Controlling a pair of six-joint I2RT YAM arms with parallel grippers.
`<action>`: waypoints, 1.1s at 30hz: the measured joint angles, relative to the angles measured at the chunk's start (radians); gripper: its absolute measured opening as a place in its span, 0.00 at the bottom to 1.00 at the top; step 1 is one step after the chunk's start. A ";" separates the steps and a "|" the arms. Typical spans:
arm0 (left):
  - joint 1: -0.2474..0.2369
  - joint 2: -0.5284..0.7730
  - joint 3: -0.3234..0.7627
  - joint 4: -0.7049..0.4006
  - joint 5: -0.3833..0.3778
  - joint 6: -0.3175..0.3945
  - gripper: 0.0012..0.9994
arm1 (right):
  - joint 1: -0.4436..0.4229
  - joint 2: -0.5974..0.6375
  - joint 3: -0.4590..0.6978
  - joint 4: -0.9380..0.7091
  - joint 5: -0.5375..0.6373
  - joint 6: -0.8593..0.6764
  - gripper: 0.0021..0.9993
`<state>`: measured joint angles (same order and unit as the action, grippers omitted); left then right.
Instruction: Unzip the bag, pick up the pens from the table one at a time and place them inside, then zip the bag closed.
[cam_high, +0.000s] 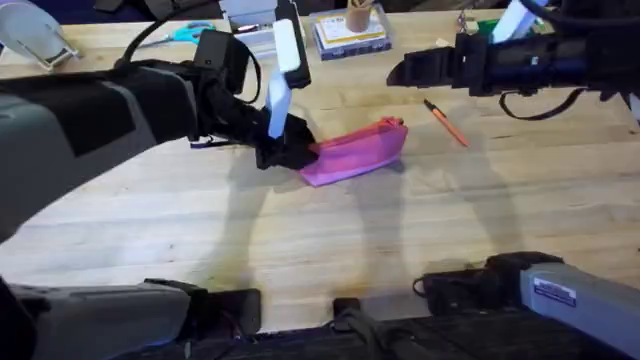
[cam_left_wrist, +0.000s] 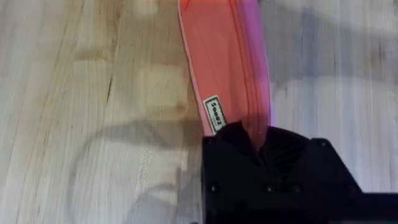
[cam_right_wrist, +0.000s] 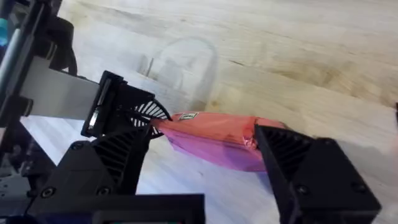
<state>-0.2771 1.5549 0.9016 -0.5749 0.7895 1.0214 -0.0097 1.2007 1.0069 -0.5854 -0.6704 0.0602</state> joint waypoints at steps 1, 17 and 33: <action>0.000 0.000 0.000 0.000 0.000 0.000 0.04 | 0.000 0.000 0.000 0.000 0.000 0.004 1.00; 0.000 0.000 0.000 0.000 0.000 0.000 0.04 | 0.137 0.080 0.000 0.002 0.202 -0.033 1.00; 0.000 0.000 0.000 0.000 0.000 0.000 0.04 | 0.167 0.245 0.000 0.009 0.268 -0.039 0.97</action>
<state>-0.2771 1.5551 0.9016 -0.5750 0.7895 1.0214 0.1570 1.4455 1.0073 -0.5766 -0.4027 0.0215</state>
